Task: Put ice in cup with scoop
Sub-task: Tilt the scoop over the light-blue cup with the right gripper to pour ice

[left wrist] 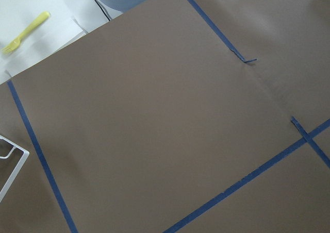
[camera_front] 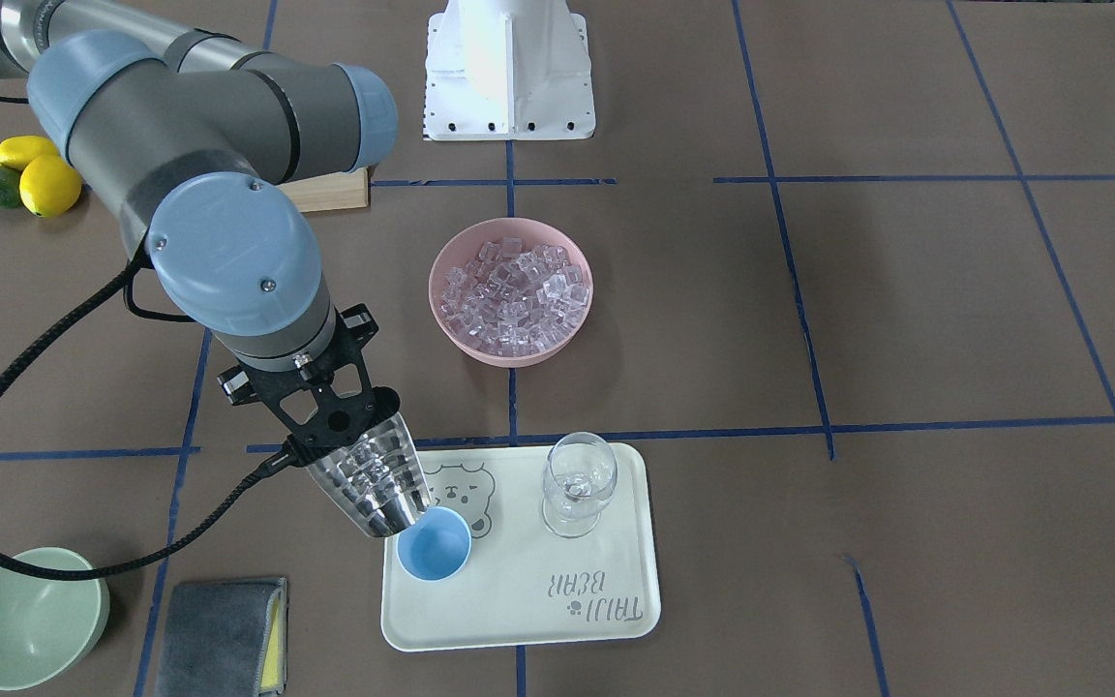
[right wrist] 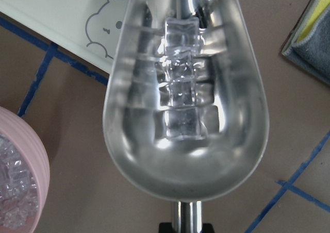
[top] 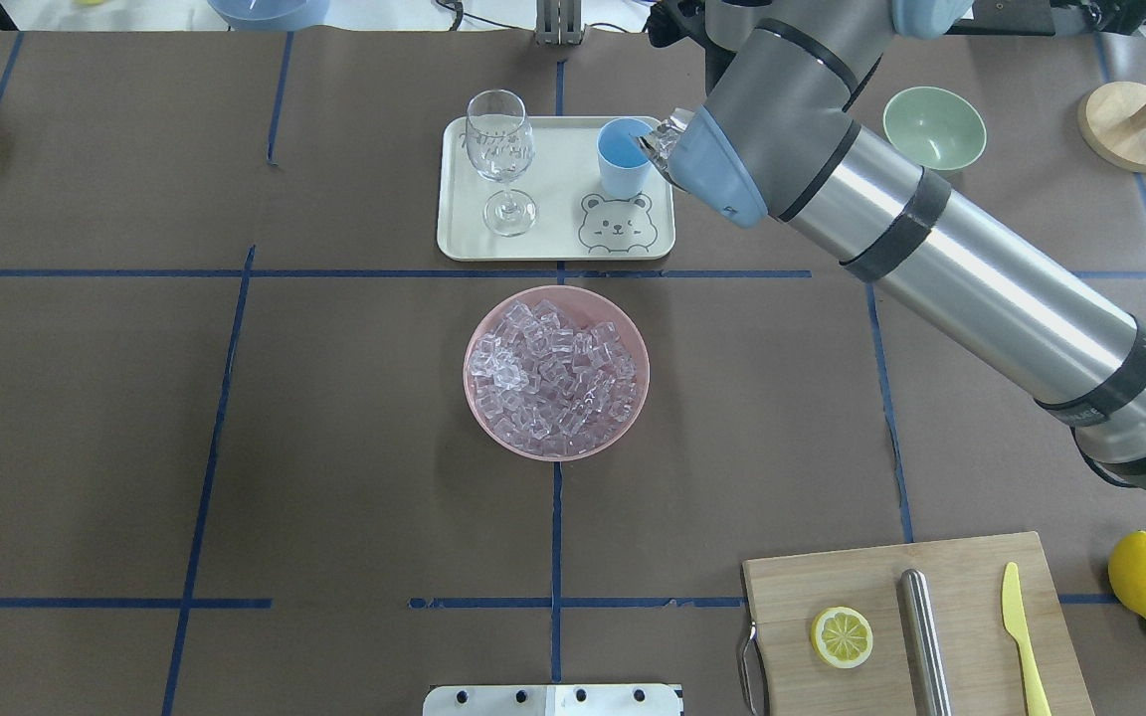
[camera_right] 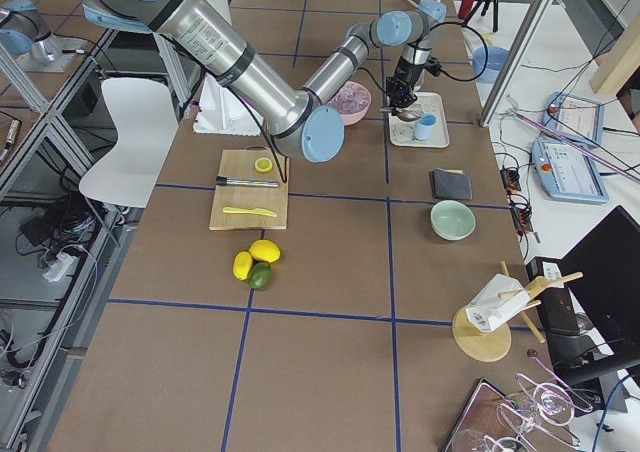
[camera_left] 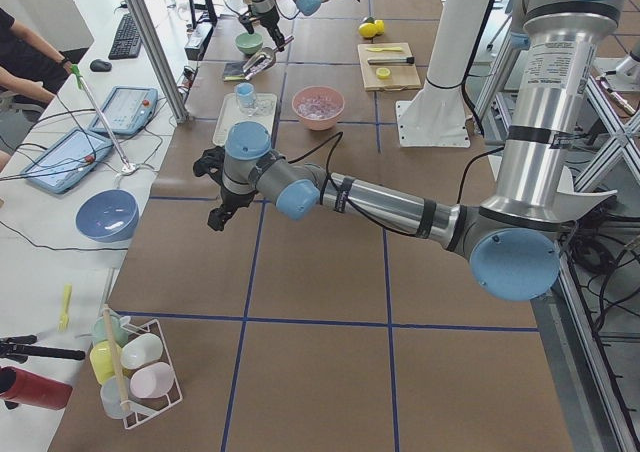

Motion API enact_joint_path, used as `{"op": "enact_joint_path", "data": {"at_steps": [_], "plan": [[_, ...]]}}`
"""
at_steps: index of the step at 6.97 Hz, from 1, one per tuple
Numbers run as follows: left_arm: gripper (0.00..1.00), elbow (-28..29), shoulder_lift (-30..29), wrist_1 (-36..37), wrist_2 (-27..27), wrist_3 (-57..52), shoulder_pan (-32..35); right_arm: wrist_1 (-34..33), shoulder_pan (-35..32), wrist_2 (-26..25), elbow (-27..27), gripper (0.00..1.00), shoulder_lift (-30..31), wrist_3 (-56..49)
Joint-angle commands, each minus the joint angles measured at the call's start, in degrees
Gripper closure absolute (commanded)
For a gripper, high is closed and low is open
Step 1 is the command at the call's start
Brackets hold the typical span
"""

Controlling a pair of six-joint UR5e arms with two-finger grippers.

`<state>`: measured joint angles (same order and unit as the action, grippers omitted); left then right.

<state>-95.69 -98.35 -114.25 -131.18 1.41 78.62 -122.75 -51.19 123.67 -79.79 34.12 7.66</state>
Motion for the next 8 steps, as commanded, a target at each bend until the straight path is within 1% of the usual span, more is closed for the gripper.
{"op": "enact_joint_path", "data": {"at_steps": [1, 2, 4, 5, 7, 8], "plan": [[0.0, 0.1, -0.1, 0.0, 0.0, 0.0, 0.0, -5.8, 0.1, -0.2, 3.6, 1.0, -4.6, -0.5], [0.0, 0.1, -0.1, -0.1, 0.0, 0.0, 0.0, -8.3, 0.1, -0.4, 6.7, 1.0, -6.9, -0.7], [0.0, 0.1, -0.3, -0.1, 0.0, 0.0, 0.0, -10.1, 0.1, -0.5, 7.6, 1.0, -7.6, -0.9], [0.0, 0.0, -0.3, -0.1, 0.0, 0.0, 0.0, -11.4, 0.1, -0.5, 7.6, 1.0, -8.1, -0.9], [0.0, 0.0, -0.3, 0.0, 0.0, 0.0, 0.0, -11.5, 0.0, -0.4, 7.3, 1.0, -8.3, -0.9], [0.0, -0.1, -0.3, 0.0, 0.0, 0.0, 0.0, -11.5, -0.6, 0.1, 5.4, 1.0, -7.8, -0.4]]}}
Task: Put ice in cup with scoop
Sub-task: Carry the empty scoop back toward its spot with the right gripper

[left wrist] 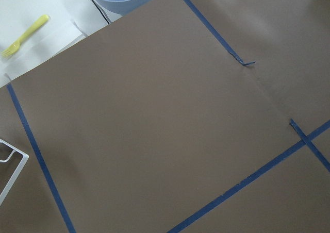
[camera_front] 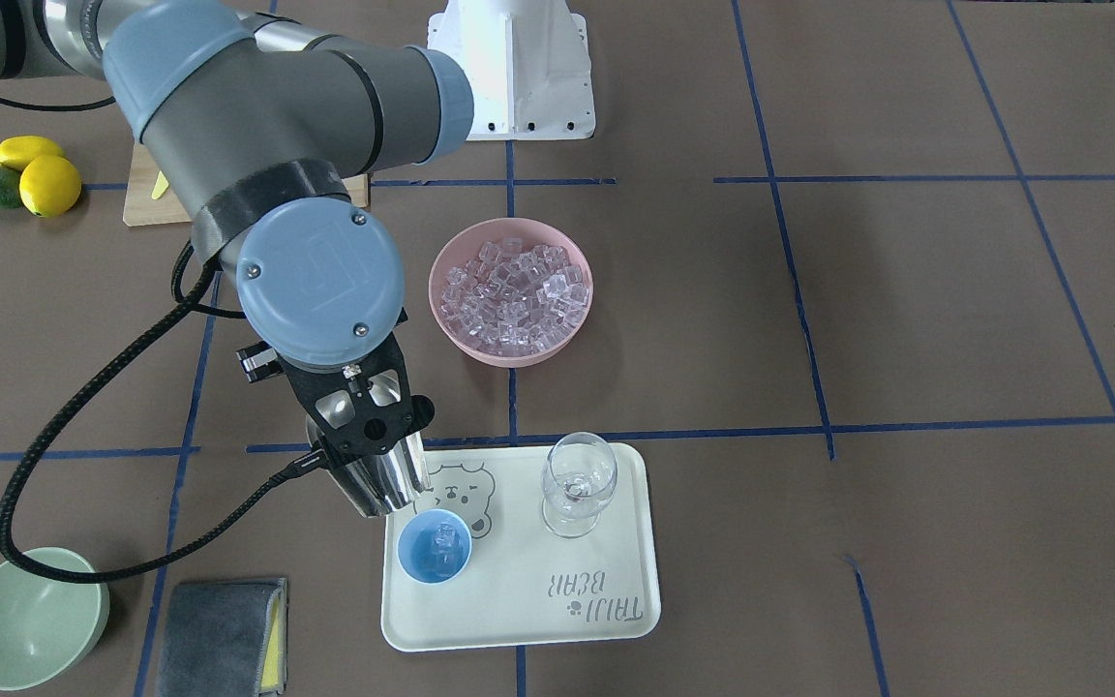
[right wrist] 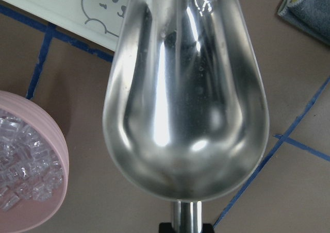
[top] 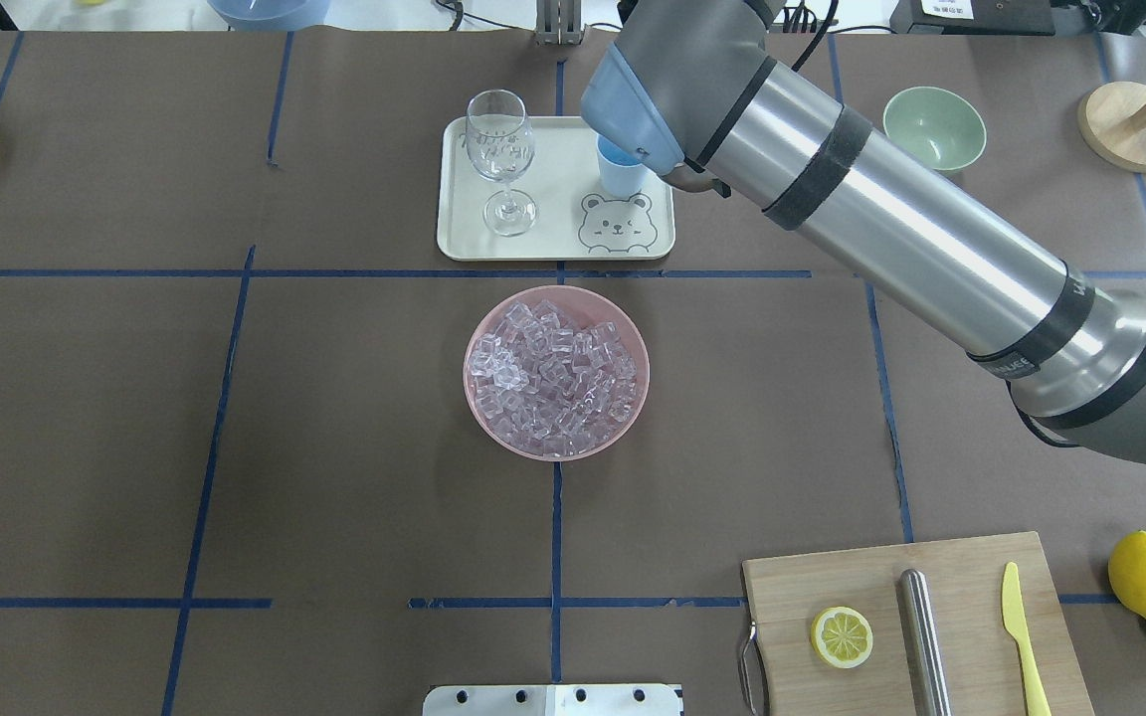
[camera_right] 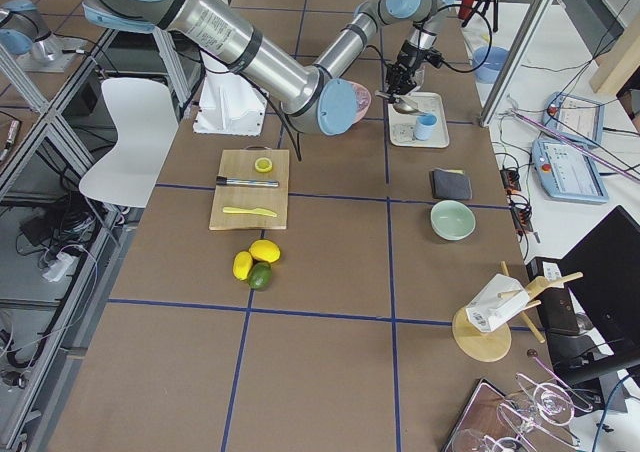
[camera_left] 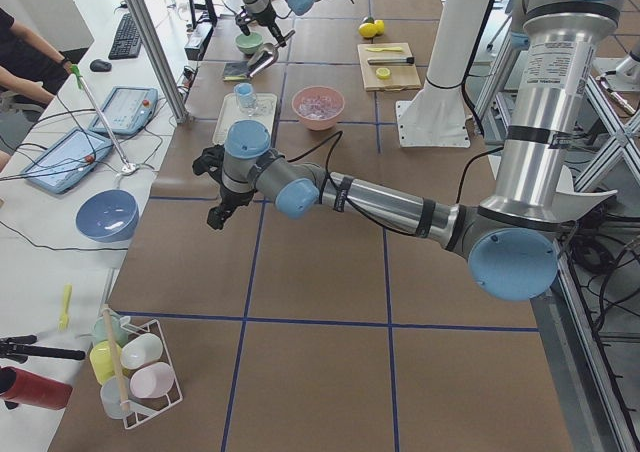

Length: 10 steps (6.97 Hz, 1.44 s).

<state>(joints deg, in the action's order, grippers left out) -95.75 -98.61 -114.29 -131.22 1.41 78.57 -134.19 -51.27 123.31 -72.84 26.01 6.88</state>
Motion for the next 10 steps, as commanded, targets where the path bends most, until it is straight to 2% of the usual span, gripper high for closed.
{"op": "enact_joint_path", "data": {"at_steps": [1, 2, 4, 6, 7, 9, 10], "plan": [[0.0, -0.1, 0.3, 0.1, 0.0, 0.0, 0.0, -0.2, -1.0, 0.9, -6.2, 1.0, 2.9, 1.7], [0.0, 0.0, 0.4, 0.1, 0.0, 0.0, 0.0, 0.1, -2.4, 3.3, -13.5, 1.0, 9.0, 4.8], [0.0, 0.4, 0.9, 1.3, 0.2, 0.2, 0.1, 0.8, -3.8, 3.1, -29.1, 1.0, 22.4, 9.9], [0.0, 2.0, 2.6, 6.9, 0.9, 0.1, 0.3, 3.0, -6.5, 3.2, -35.6, 1.0, 30.6, 11.8], [0.0, 2.8, 4.1, 7.9, 1.0, 0.1, 0.4, 5.1, -7.2, 3.3, -39.7, 1.0, 36.9, 11.8], [0.0, 2.1, 5.8, 16.2, 1.1, 0.0, 0.8, 14.6, -8.0, 3.5, -43.9, 1.0, 48.5, 11.8], [0.0, 2.4, 6.2, 16.8, 1.0, -1.5, 0.9, 23.6, -8.0, 3.8, -44.0, 1.0, 55.7, 11.9]]}}
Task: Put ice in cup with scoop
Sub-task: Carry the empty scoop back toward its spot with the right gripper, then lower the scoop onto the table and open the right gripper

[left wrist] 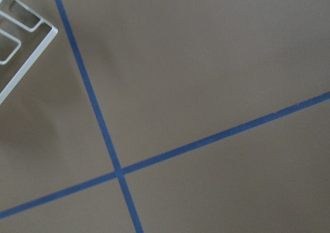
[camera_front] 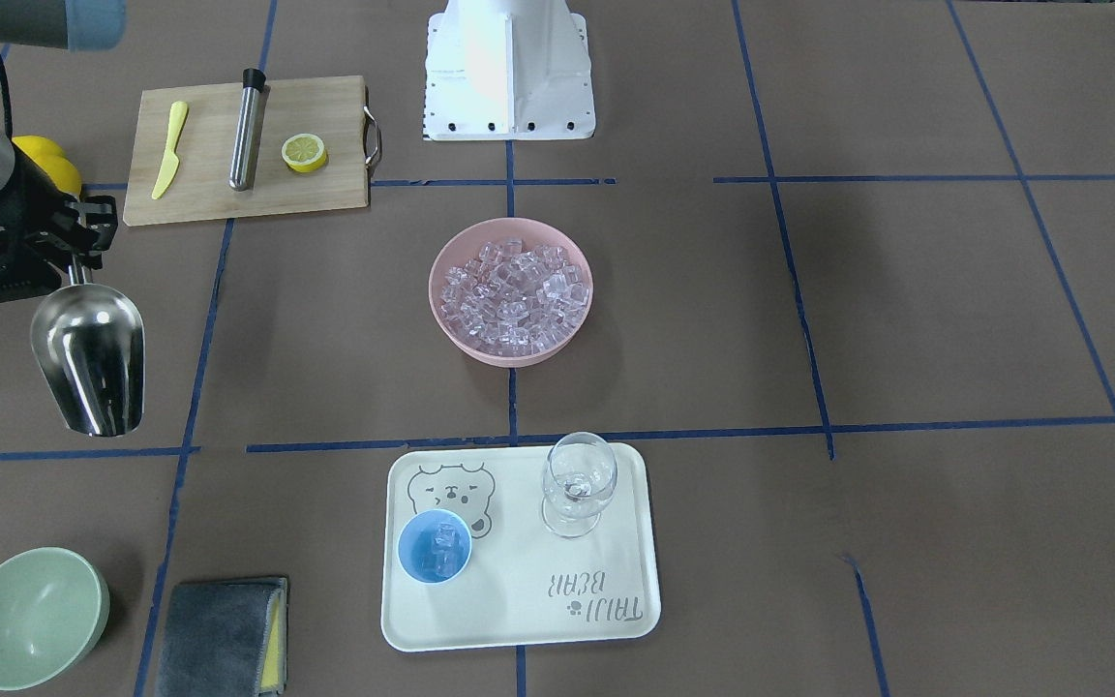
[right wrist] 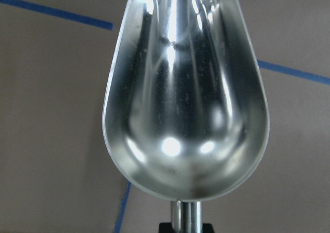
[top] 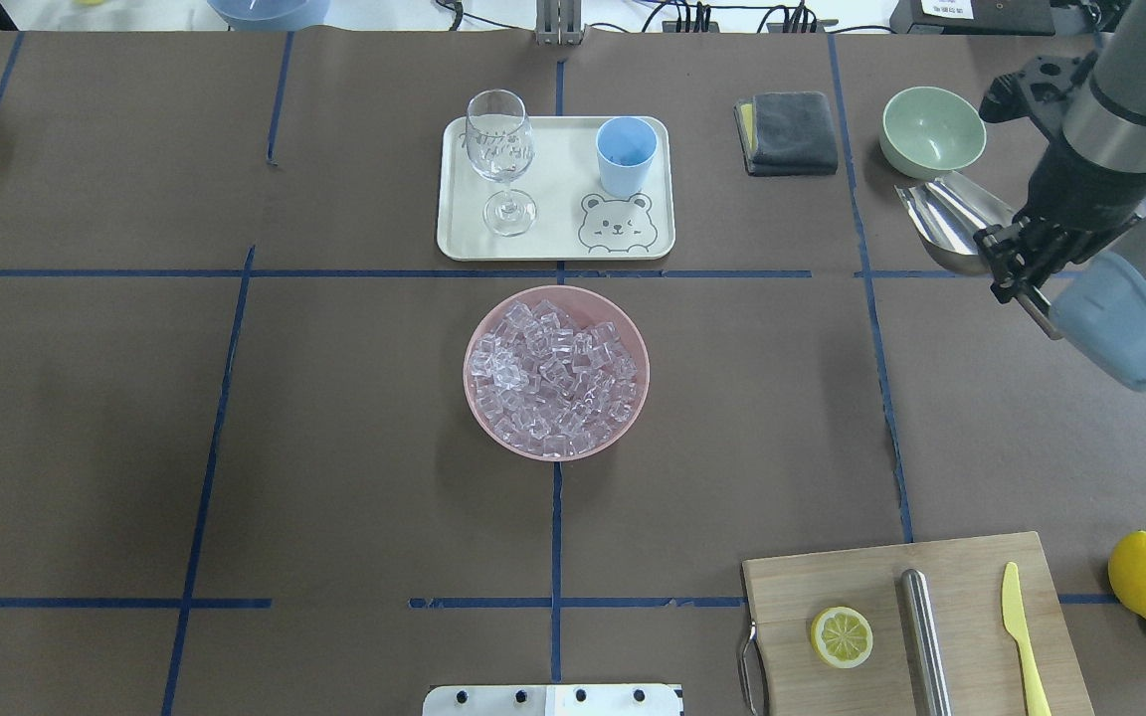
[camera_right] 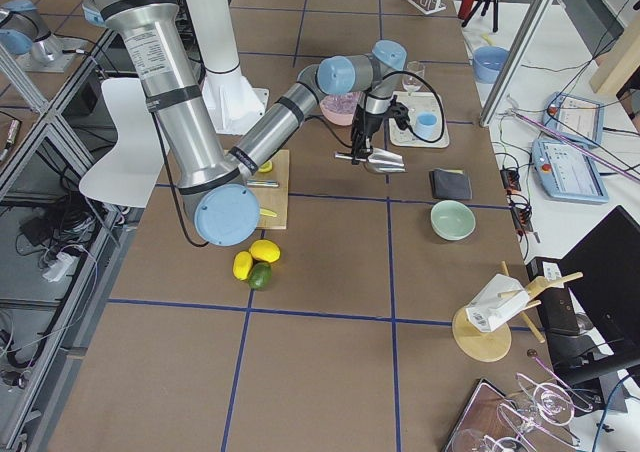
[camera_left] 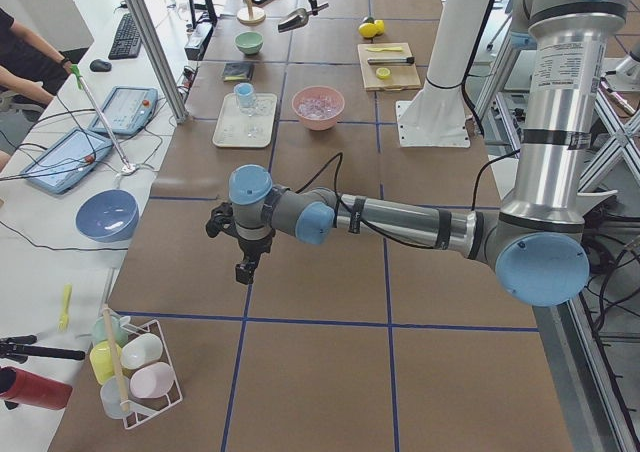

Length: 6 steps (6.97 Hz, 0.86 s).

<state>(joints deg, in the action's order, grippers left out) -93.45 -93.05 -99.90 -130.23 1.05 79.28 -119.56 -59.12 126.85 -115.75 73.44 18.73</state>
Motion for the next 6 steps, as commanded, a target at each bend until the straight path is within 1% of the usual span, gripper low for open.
{"op": "enact_joint_path", "data": {"at_steps": [1, 2, 3, 4, 5, 6], "plan": [[0.0, 0.5, 0.8, 2.4, 0.1, -2.5, 0.3, 20.7, -0.1, 1.0, -0.9, 1.0, 15.8, 3.6], [0.0, 0.5, 1.0, 2.4, 0.1, -2.5, 0.3, 29.8, 0.2, 0.6, 0.2, 1.0, 19.5, 12.7], [0.0, 0.5, 1.2, 2.4, 0.1, -2.5, 0.3, 37.0, 0.7, 0.4, 1.0, 1.0, 22.9, 17.0], [0.0, 0.6, 1.2, 2.3, 0.1, -2.5, 0.3, 44.7, 3.1, -2.5, 1.9, 1.0, 27.0, 20.7], [0.0, 0.6, 1.2, 2.4, 0.1, -2.5, 0.2, 49.3, 6.5, -3.2, 2.6, 1.0, 27.1, 28.8], [0.0, 0.8, 1.1, 2.4, 0.1, -2.5, 0.2, 51.3, 12.1, -8.1, 2.6, 1.0, 26.9, 35.0]]}}
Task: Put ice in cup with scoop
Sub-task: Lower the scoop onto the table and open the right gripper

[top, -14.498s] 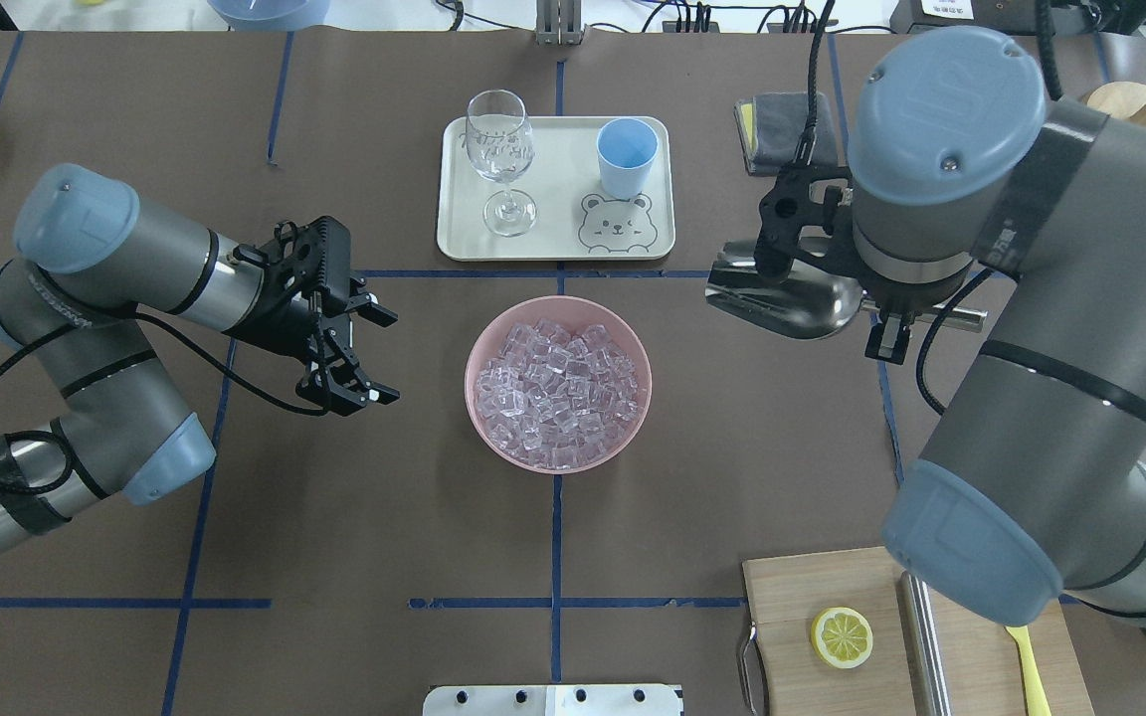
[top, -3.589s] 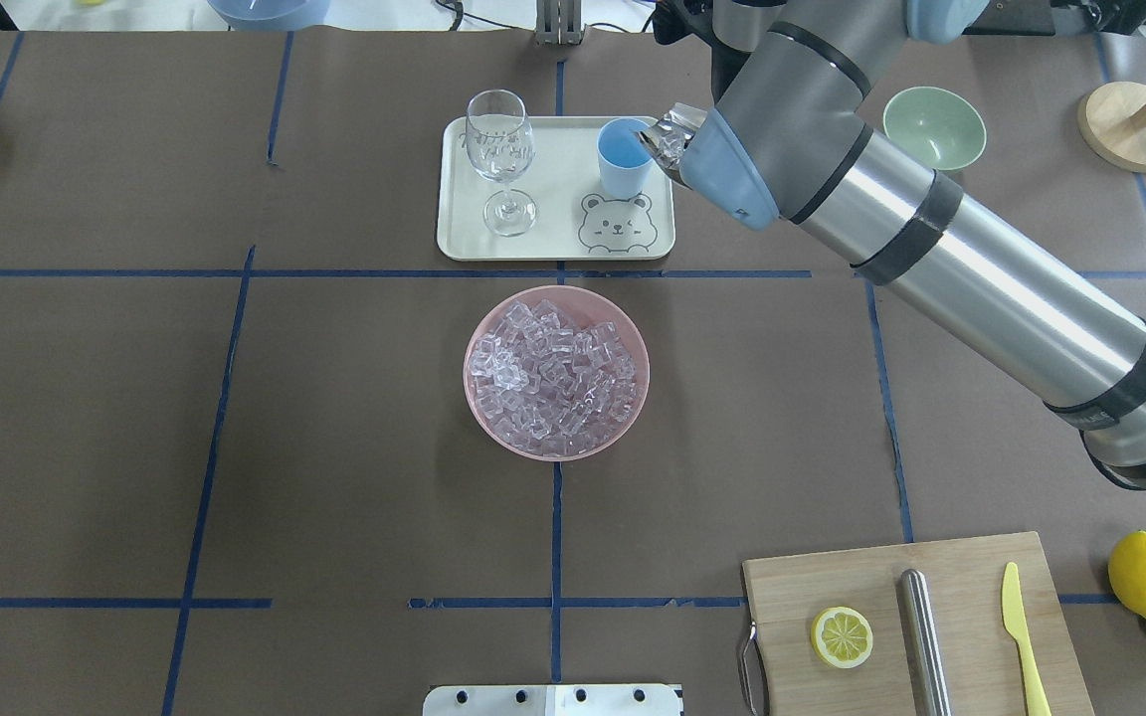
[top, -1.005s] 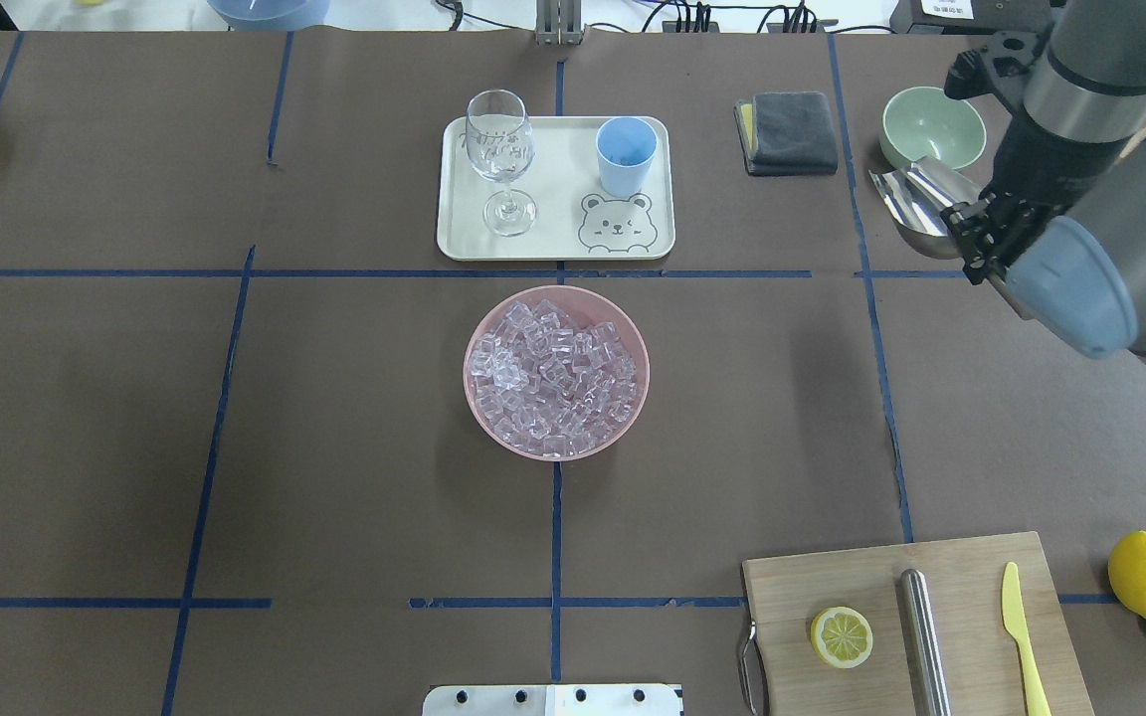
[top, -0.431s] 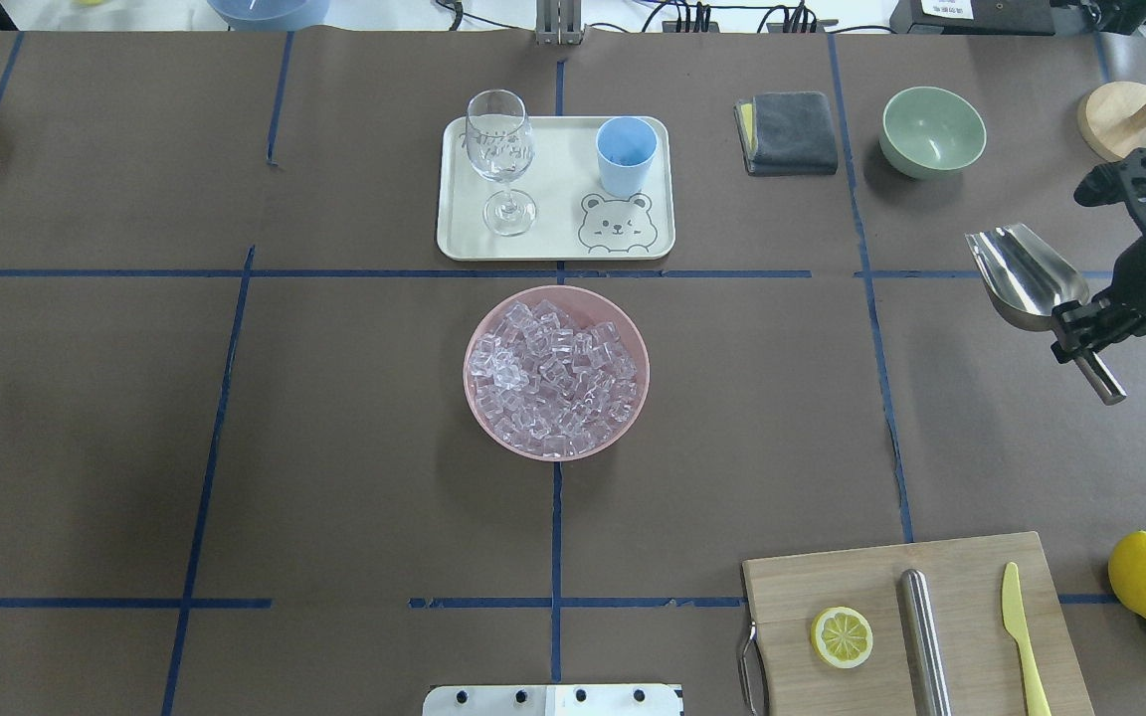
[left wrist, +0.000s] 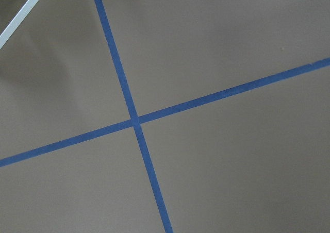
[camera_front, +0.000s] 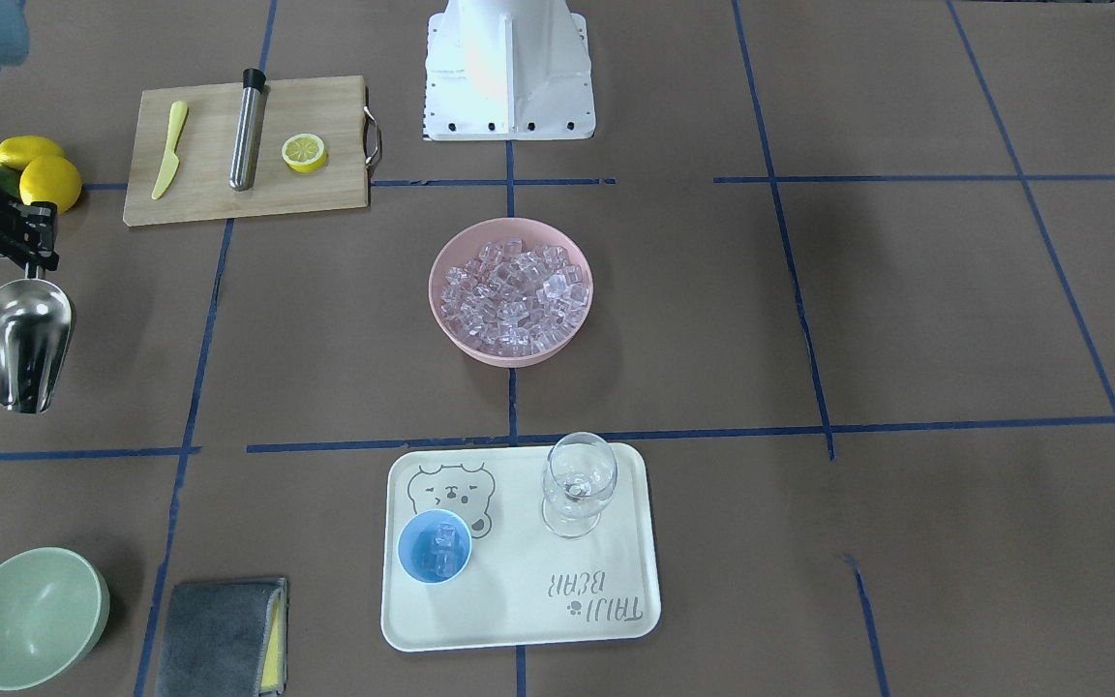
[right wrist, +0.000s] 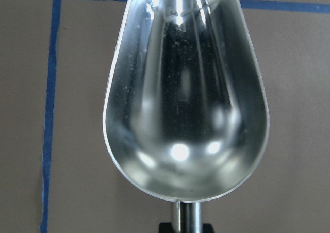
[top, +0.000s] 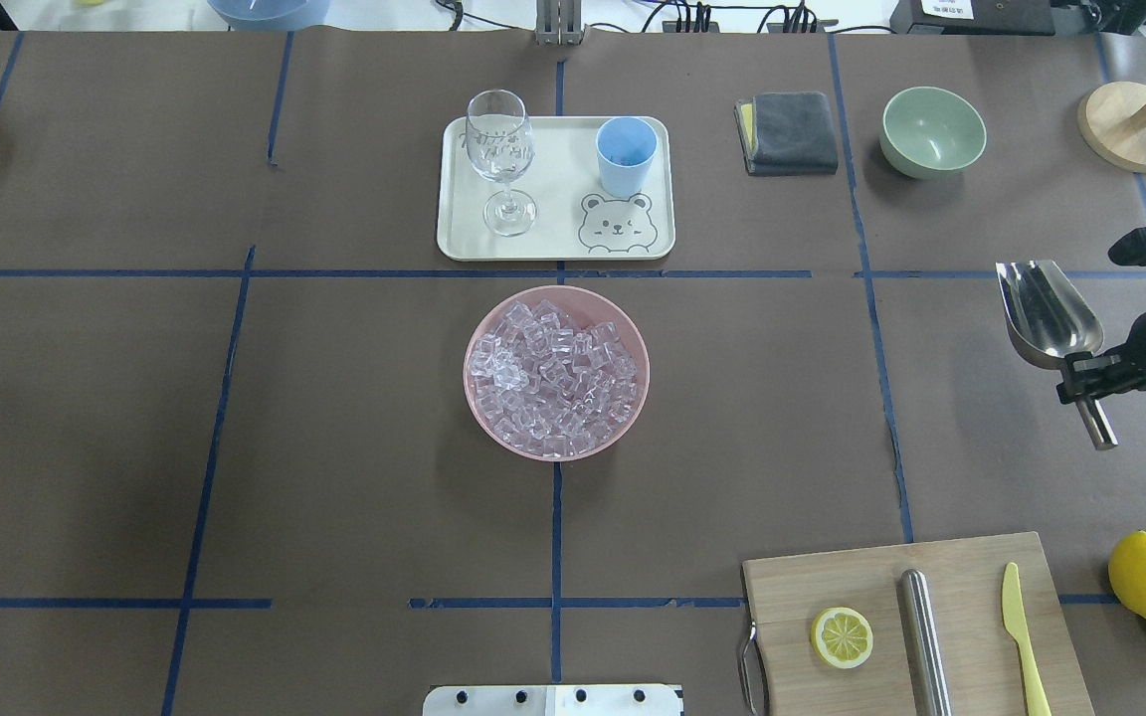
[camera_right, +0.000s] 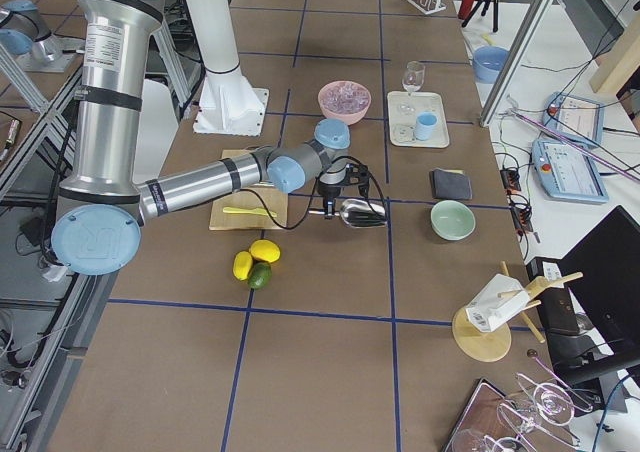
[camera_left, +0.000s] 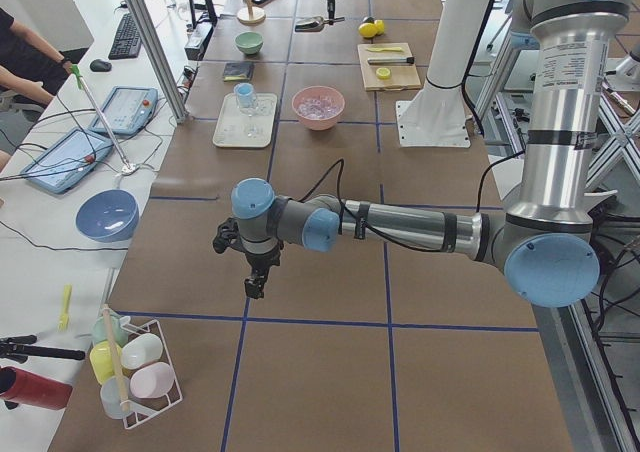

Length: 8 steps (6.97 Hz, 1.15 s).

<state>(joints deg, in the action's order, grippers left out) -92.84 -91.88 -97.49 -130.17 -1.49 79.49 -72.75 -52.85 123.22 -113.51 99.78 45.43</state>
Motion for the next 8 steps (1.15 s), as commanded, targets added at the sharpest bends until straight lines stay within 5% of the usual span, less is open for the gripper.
{"op": "enact_joint_path", "data": {"at_steps": [1, 5, 6, 8], "plan": [[0.0, 0.8, -0.2, -0.1, 0.0, 0.0, 0.1, 4.7, 9.4, -6.8, 0.4, 1.0, 0.0, 11.2], [0.0, 1.2, -0.7, -0.2, 0.0, 0.0, 0.1, 4.1, 12.7, -6.1, 0.7, 1.0, -1.6, 11.3], [0.0, 1.3, -0.7, -0.2, -0.1, 0.0, 0.1, 4.1, 12.6, -6.1, 0.8, 0.88, -1.3, 11.3], [0.0, 1.3, -0.7, -0.2, 0.0, 0.0, 0.1, 4.1, 12.6, -6.7, 1.1, 0.0, -0.8, 11.4]]}}
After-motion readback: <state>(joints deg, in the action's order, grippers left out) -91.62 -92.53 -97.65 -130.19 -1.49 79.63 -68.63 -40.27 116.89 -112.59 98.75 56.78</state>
